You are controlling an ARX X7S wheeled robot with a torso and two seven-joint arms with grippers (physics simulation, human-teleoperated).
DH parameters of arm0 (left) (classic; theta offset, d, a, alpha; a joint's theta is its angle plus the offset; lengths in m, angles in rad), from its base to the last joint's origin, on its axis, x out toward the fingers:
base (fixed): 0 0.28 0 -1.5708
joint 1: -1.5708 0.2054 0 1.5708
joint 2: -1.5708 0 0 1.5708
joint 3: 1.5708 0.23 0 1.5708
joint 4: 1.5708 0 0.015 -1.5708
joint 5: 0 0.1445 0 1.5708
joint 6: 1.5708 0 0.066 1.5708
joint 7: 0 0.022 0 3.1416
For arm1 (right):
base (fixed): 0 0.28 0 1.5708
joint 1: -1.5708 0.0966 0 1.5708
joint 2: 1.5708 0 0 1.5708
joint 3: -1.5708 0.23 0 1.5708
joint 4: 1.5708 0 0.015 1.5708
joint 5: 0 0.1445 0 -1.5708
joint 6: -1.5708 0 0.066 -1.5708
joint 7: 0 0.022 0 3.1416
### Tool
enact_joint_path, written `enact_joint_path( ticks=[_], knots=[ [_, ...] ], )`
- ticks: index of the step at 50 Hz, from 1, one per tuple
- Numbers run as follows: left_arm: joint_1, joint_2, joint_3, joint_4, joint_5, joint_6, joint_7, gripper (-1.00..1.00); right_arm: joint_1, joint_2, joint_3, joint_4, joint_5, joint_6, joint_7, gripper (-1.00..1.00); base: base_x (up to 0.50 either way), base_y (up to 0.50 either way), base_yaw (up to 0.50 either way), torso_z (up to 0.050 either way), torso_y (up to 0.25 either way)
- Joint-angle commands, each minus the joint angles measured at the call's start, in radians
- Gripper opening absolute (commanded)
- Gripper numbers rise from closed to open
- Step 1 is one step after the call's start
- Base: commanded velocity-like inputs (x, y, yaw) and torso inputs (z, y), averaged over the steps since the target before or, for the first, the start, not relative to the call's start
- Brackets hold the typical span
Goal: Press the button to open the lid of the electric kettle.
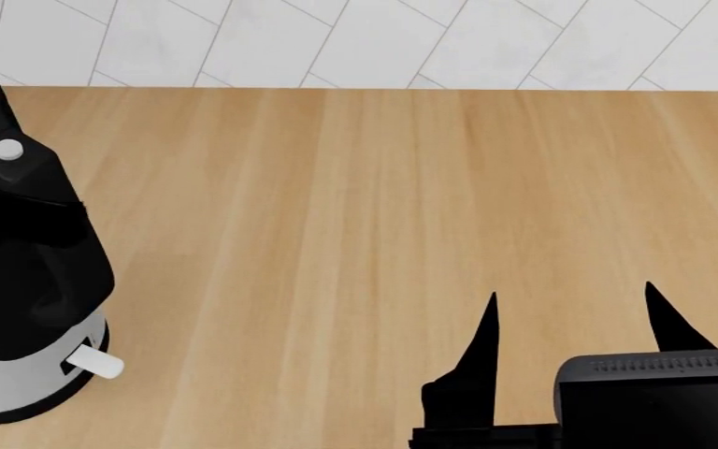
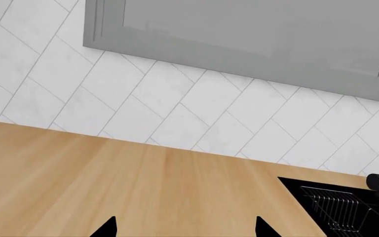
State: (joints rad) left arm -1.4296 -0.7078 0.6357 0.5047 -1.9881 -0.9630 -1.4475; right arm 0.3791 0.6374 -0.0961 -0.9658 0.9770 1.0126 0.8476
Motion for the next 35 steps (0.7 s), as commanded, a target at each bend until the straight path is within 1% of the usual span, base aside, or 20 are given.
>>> enact_joint_path(
  ticks=[1,6,18,35],
  knots=[
    [-0.055,0.009,0.048,-0.122,0.059,-0.046,0.093,-1.00,0.003,-0.003,-0.025,0.011,-0.016,-0.013,-0.004,1.00,0.00,0.00,0.00,0.000,0.000],
    [-0.049,0.011,0.055,-0.153,0.082,-0.052,0.126,-1.00,0.002,-0.005,-0.035,0.015,-0.021,-0.018,-0.005,1.00,0.00,0.00,0.00,0.000,0.000],
    [0.037,0.007,0.068,-0.226,0.176,-0.030,0.240,-1.00,0.009,-0.004,-0.053,0.019,-0.024,-0.018,0.000,1.00,0.00,0.00,0.00,0.000,0.000],
    [0.085,0.000,0.102,-0.290,0.191,-0.035,0.282,-1.00,0.006,-0.006,-0.080,0.033,-0.042,-0.034,-0.006,1.00,0.00,0.00,0.00,0.000,0.000]
  ],
)
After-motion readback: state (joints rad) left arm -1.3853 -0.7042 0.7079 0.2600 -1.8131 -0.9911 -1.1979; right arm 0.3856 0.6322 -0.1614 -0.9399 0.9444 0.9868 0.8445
